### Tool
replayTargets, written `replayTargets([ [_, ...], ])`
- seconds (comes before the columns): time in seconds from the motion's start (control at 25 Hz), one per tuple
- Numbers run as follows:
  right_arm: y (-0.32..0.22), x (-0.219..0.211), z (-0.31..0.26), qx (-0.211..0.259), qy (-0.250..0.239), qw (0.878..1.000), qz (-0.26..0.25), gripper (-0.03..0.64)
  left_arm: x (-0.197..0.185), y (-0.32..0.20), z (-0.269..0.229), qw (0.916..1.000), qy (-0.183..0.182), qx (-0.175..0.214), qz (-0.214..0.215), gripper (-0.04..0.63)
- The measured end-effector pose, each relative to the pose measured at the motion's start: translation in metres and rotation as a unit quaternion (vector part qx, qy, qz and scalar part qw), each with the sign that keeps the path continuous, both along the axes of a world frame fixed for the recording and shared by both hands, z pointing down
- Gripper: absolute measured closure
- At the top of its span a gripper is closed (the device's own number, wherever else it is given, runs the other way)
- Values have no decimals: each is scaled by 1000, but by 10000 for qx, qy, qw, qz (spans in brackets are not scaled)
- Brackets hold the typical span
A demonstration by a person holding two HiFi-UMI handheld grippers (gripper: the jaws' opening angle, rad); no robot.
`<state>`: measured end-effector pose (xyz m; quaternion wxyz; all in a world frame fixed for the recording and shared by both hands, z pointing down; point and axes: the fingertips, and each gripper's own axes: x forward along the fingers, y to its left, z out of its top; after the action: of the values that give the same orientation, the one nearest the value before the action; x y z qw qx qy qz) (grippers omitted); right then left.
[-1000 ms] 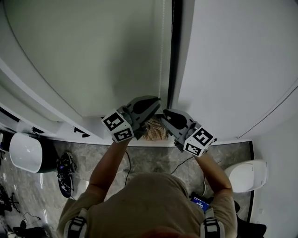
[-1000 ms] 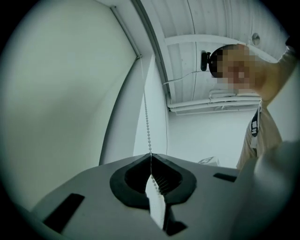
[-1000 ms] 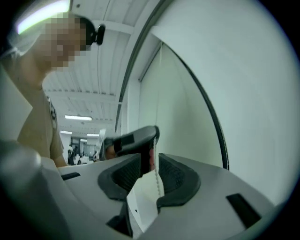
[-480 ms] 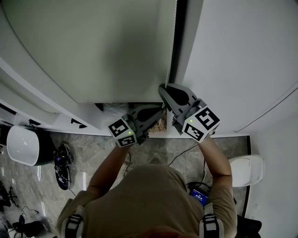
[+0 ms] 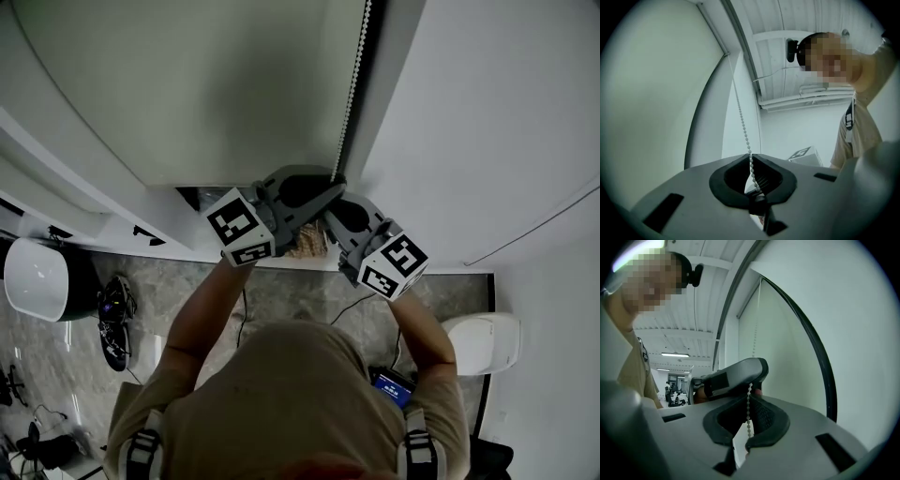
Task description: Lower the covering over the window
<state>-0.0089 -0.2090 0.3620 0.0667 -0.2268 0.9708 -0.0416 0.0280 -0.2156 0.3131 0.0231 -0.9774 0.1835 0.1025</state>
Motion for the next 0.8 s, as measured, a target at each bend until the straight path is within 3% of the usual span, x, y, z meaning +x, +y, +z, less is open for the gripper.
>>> replayTargets([
  [0.16,11,5,-2,382,307,9987,-124,601,-14,1,0,9992,296,-254,-31,572],
  [0.24,13,17,-2,456,387,9981,-179,513,-30,-3,1,9985,420,-286,-178,574],
  [0.32,6,35,-16,301,52,9994,-134,472,-37,-2,4,9986,386,-284,-221,574],
  [0.44,-5,42,-52,393,-335,9986,-120,472,-21,7,25,9995,30,-277,-152,574],
  [0.52,-6,28,-69,497,-399,9978,-197,473,-10,13,46,9990,-23,-451,-41,574],
  [0.6,-12,13,-77,480,-448,9977,-170,479,-6,17,66,9980,-6,-627,39,574],
  [0.68,-17,2,-77,458,-405,9981,-36,575,-8,21,76,9974,52,-712,93,574],
  [0.8,-22,7,-75,678,-291,9967,330,599,-21,24,72,9964,401,-737,85,572],
])
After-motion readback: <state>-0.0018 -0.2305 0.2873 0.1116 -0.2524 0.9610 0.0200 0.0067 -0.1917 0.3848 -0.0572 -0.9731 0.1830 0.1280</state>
